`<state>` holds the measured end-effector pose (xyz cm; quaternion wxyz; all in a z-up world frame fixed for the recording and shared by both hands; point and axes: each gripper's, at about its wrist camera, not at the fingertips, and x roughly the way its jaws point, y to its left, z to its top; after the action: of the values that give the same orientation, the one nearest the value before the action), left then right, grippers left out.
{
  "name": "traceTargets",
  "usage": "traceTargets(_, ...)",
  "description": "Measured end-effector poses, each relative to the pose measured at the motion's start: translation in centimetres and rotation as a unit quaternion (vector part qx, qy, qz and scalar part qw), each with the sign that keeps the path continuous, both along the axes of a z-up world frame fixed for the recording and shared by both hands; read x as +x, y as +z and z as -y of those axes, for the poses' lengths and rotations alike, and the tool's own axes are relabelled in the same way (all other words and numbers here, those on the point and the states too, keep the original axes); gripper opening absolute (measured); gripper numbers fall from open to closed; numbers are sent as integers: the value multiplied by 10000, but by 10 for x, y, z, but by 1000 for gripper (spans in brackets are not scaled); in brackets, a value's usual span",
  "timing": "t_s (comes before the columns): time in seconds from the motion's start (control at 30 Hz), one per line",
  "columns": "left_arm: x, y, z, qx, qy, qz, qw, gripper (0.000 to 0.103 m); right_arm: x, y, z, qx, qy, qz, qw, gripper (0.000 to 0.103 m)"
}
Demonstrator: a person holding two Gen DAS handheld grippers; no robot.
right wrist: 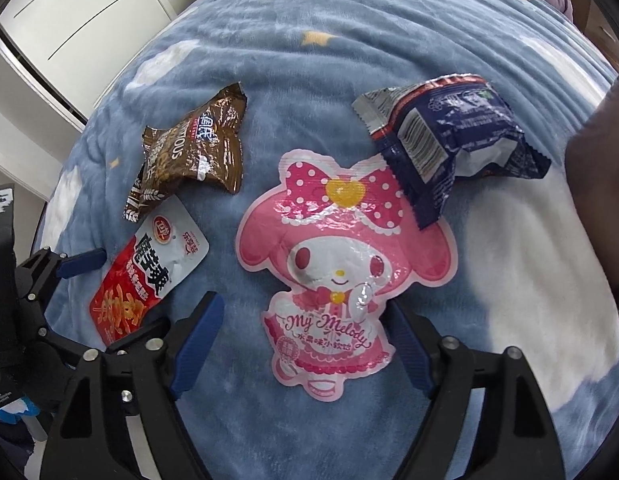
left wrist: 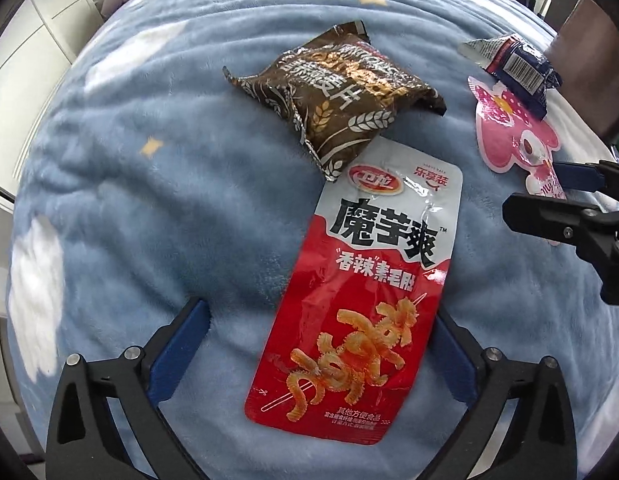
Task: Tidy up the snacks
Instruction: 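Grasp the red konjac strip bag with the left gripper while the right grasps the pink My Melody bag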
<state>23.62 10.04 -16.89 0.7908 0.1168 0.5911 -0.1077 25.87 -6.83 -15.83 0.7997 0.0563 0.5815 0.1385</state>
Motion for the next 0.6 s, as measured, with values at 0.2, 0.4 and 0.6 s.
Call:
traceTargets(0.2, 8, -4, -3, -25, 10, -23, 10000, 102, 4, -4, 2, 254, -101, -83, 9996, 103)
traceTargets(0.4, 2, -6, 1, 84, 40, -77, 9999, 102, 7, -8, 3, 451, -47, -198, 9988, 103)
traceTargets(0.6, 15, -10, 12, 174, 107, -359, 9991, 102, 10, -7, 4, 472, -52, -295, 9984, 103)
